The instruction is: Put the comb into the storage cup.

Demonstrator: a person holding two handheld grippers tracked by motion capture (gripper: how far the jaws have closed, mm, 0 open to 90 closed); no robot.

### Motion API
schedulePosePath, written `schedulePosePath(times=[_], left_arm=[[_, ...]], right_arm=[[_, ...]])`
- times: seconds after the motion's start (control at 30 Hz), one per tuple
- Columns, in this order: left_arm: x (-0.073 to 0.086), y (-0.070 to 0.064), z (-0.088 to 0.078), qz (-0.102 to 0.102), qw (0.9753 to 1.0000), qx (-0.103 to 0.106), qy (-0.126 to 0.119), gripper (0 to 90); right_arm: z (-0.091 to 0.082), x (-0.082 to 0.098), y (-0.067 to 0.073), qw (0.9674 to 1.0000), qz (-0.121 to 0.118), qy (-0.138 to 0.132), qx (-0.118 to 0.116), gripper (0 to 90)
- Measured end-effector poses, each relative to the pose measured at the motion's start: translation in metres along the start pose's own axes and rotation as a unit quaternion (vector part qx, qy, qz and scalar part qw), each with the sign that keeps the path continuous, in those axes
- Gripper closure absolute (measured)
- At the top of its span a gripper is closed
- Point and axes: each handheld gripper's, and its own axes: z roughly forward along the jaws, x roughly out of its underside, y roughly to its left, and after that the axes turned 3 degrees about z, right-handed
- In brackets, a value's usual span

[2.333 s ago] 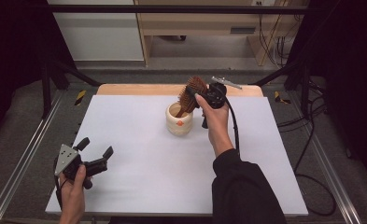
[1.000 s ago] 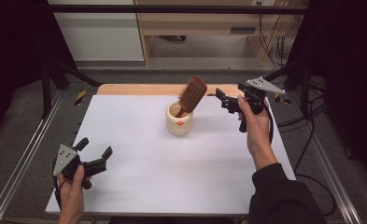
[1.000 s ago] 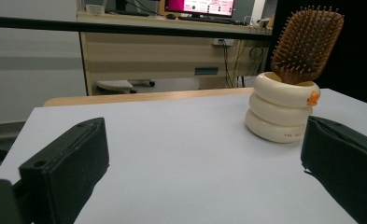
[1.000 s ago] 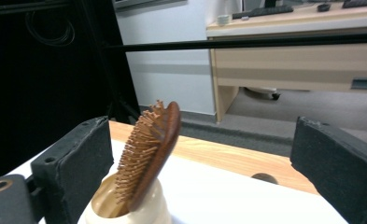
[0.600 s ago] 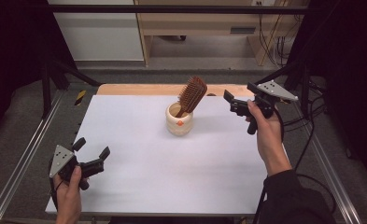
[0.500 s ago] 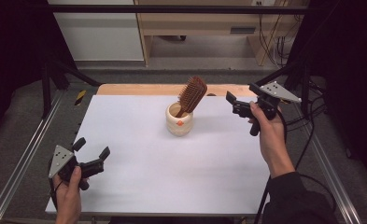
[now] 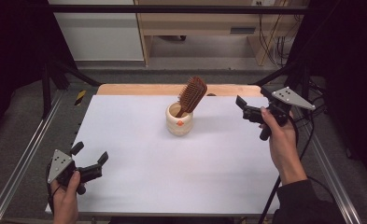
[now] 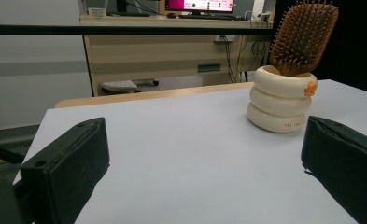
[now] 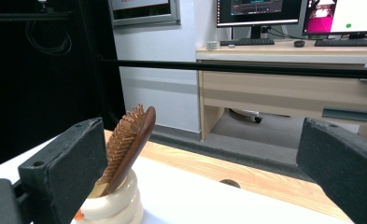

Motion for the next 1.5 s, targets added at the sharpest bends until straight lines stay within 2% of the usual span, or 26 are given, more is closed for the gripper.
schedulePosePath(times=[0.37,0.63,1.5], left_arm=[[0.001,0.002,0.0,0.0,1.0,-0.002,-0.001,1.1],[0.001,0.003,0.0,-0.006,1.0,-0.003,-0.005,1.1],[0.001,0.004,0.0,-0.001,1.0,-0.004,-0.006,1.1]], right_arm=[[-0.016,0.006,-0.005,0.9999,-0.011,0.003,0.008,2.6],[-0.025,0.012,-0.008,0.9999,-0.008,0.004,0.012,2.5],[-0.056,0.03,-0.024,0.9996,0.002,0.0,0.03,2.4]])
